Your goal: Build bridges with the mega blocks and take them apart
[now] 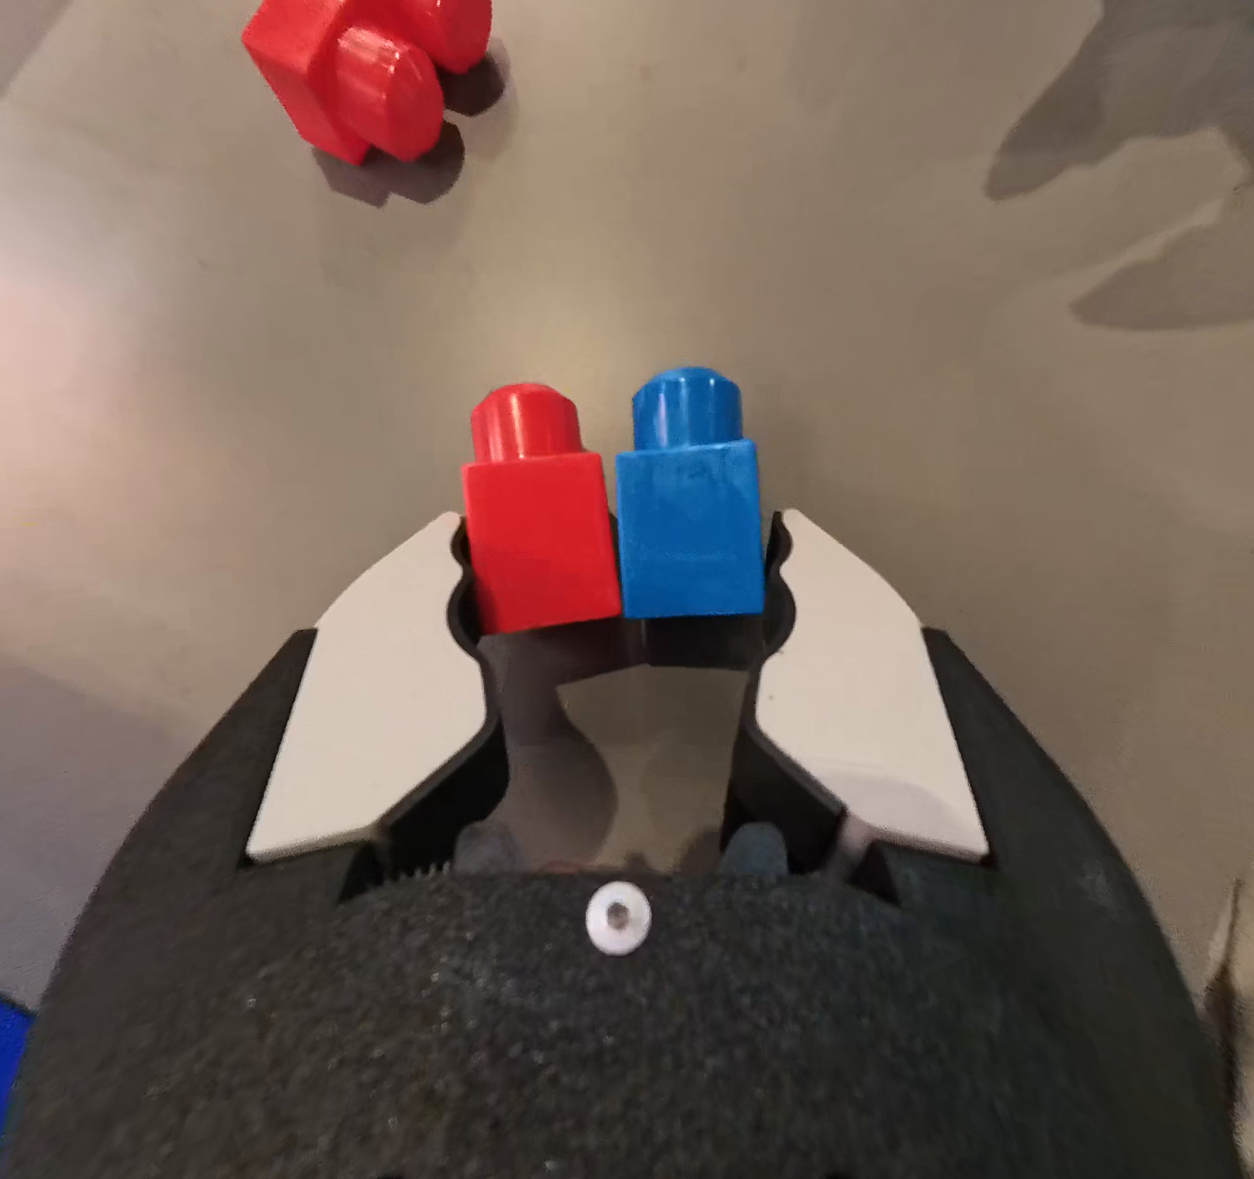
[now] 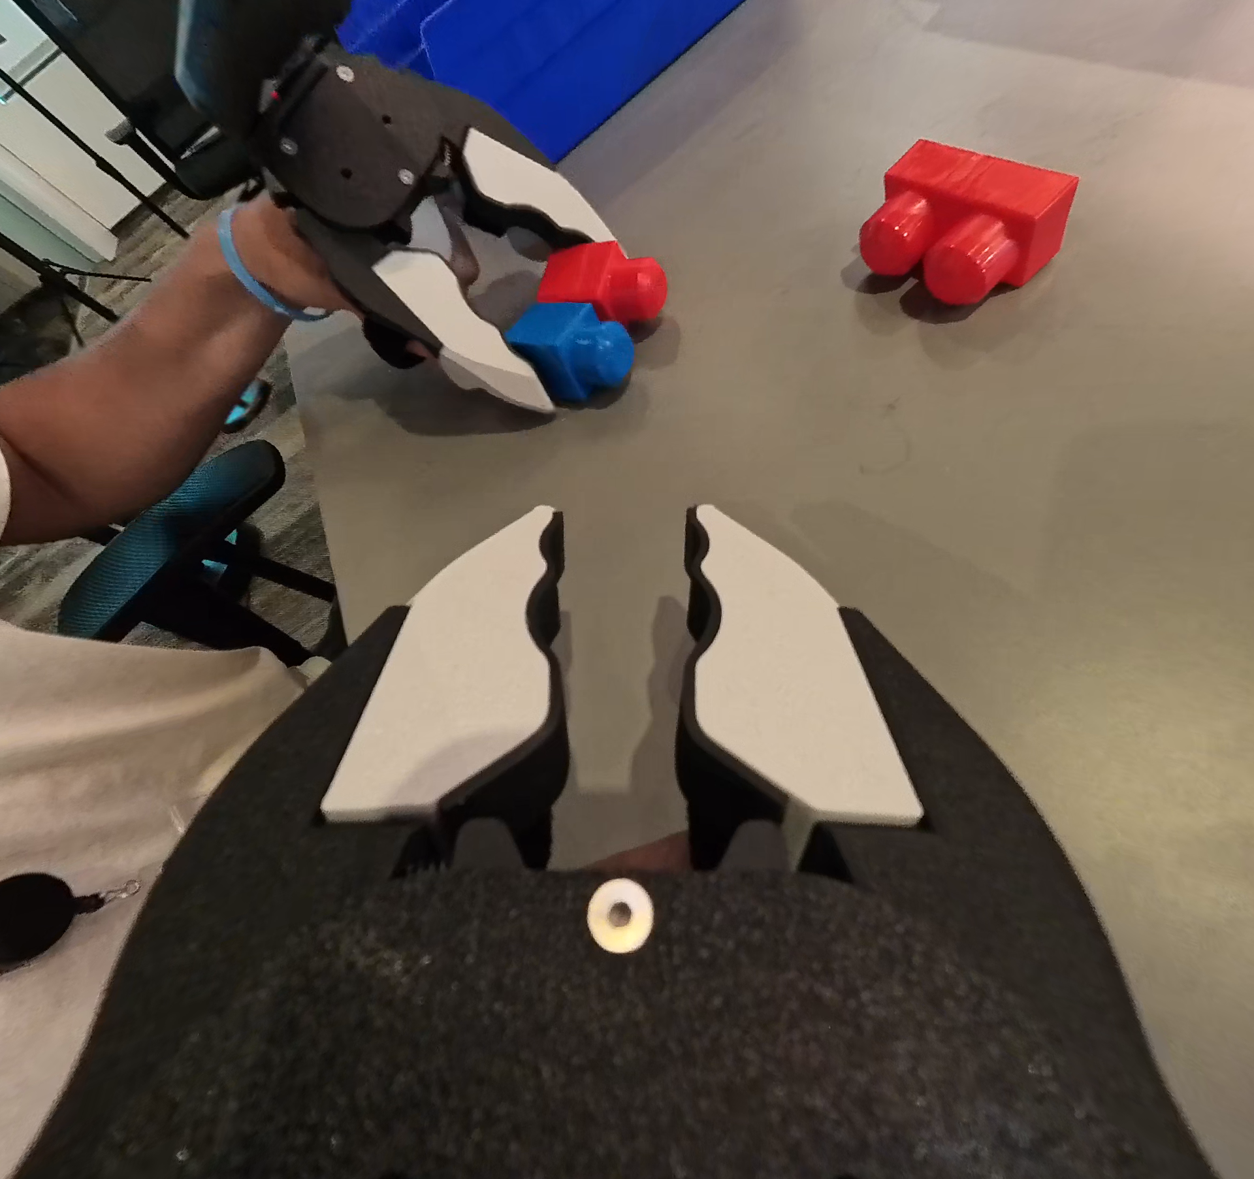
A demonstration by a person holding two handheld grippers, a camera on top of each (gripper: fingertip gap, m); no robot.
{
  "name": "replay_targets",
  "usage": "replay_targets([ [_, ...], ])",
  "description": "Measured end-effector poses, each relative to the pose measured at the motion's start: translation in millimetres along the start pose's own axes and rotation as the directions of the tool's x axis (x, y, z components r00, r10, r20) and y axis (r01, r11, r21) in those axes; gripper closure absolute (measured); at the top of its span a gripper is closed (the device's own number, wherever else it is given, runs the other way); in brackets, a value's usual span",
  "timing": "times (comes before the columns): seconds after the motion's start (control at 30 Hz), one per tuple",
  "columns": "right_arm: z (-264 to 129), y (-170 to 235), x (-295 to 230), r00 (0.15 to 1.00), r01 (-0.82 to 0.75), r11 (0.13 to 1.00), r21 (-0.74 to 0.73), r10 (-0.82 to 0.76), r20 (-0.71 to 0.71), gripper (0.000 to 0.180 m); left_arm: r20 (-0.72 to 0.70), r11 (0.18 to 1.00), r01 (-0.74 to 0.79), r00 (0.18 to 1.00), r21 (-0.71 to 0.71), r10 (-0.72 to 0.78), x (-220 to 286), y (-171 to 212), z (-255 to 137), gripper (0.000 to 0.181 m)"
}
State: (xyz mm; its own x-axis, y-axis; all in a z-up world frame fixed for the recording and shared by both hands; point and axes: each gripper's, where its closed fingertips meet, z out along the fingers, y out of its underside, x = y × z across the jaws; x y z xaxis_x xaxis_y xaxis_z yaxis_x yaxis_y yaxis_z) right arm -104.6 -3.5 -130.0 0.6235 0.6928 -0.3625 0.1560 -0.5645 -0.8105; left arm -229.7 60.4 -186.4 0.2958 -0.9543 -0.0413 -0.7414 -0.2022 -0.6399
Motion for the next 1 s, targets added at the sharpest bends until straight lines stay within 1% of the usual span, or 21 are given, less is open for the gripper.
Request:
replay_targets([
  [0.07,2,0,1,1.0,0.003,1.0,-0.004,-0.003,0.0,0.146,-0.034,0.999,-0.04,0.999,0.019,0.041,5,0,-8,0.101],
  [0.17,7,0,2,1.0,0.008,1.0,-0.016,-0.008,0.004,0.146,-0.024,0.996,-0.082,0.996,-0.02,0.082,2,9,-8,0.101],
  [0.27,11,0,2,1.0,0.014,1.0,-0.027,-0.014,0.003,0.146,-0.076,0.998,-0.068,0.995,-0.01,0.067,7,9,-8,0.1],
  [0.37,13,-1,-1,1.0,0.017,1.0,-0.025,-0.017,0.007,0.146,-0.069,0.998,-0.067,0.995,-0.021,0.066,4,10,-5,0.099],
  [0.43,14,-1,-2,1.0,0.02,0.999,-0.028,-0.02,0.007,0.146,-0.092,0.998,-0.058,0.994,-0.018,0.056,5,12,-1,0.098],
  [0.6,12,0,-2,1.0,0.017,0.999,-0.027,-0.016,0.006,0.146,-0.088,0.997,-0.082,0.993,-0.015,0.08,4,11,0,0.098],
  [0.73,10,0,-2,1.0,0.02,0.999,-0.025,-0.02,0.006,0.146,-0.095,0.996,-0.092,0.991,0.021,0.093,7,10,-1,0.099],
  [0.87,8,-2,-2,1.0,0.021,1.0,-0.019,-0.021,0.005,0.146,-0.151,0.994,-0.038,0.987,0.106,0.054,14,-1,-12,0.103],
  [0.93,7,-4,-2,1.0,0.019,1.0,-0.015,-0.019,0.005,0.146,-0.114,0.996,-0.054,0.991,0.076,0.063,7,6,-11,0.103],
  [1.0,8,-4,-2,1.0,0.018,1.0,-0.016,-0.018,0.008,0.146,-0.144,0.997,-0.032,0.989,0.077,0.043,9,8,-10,0.103],
])
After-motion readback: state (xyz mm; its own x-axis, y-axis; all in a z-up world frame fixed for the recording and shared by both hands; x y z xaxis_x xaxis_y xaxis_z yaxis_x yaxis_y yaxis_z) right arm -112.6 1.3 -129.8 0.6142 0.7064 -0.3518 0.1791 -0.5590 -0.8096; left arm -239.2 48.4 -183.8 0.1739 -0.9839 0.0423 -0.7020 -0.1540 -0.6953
